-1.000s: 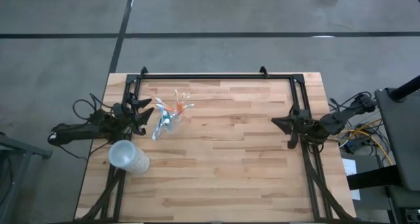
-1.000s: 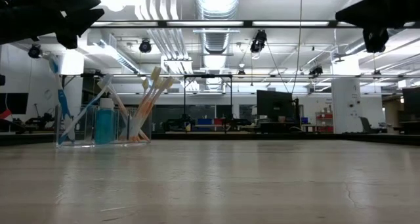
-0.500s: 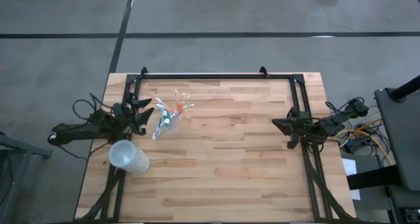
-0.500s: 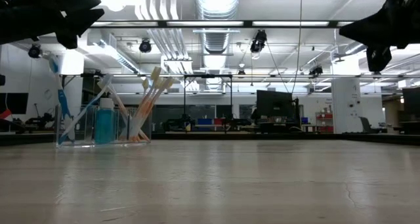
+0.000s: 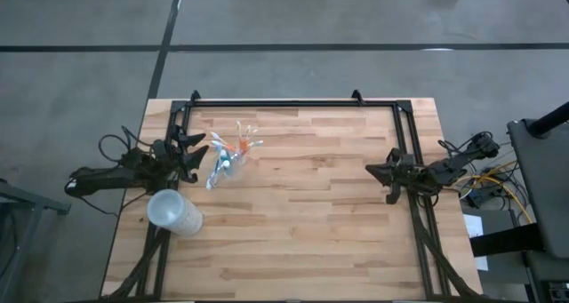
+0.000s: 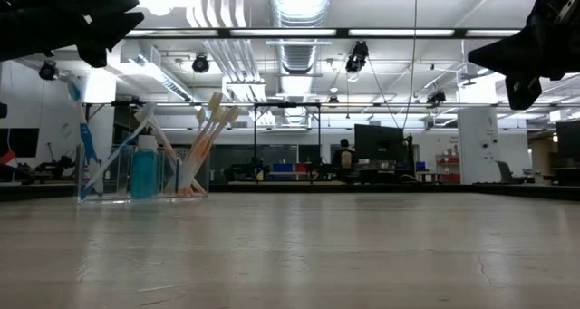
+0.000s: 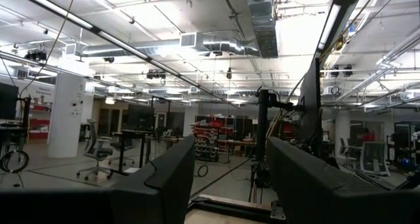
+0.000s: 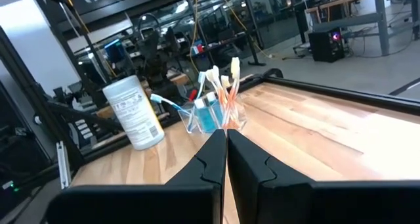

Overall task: Pick & Place toothbrushing station
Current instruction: Return to Home Position

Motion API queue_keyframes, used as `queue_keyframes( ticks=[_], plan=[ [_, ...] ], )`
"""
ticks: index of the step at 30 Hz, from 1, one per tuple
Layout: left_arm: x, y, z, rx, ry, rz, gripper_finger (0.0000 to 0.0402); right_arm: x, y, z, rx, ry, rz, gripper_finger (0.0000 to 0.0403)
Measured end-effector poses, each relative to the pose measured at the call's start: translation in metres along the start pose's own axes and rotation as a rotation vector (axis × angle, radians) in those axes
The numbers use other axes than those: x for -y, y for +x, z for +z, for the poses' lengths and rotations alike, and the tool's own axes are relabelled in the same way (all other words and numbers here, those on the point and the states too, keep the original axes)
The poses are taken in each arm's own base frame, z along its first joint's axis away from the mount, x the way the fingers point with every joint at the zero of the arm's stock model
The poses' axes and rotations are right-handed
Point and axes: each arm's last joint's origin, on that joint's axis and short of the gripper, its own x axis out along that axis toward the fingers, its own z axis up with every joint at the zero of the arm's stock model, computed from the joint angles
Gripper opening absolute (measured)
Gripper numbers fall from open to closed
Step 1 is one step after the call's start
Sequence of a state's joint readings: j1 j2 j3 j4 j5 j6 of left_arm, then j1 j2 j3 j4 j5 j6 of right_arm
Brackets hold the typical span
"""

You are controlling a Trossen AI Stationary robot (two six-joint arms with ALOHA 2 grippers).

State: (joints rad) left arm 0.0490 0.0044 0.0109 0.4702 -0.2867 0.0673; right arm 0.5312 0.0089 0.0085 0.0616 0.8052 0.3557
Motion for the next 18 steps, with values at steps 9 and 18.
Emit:
queue_keyframes(
  ticks=[9,18],
  plan=[
    [0.0,0.0,0.0,0.0,0.0,0.0,0.0195,-0.0001,-0.0001,-0.0001,-0.002,0.098,0.003,0.0013],
    [0.0,0.0,0.0,0.0,0.0,0.0,0.0195,-0.0002,0.0,-0.0001,-0.003,0.127,0.002,0.0013]
  ],
)
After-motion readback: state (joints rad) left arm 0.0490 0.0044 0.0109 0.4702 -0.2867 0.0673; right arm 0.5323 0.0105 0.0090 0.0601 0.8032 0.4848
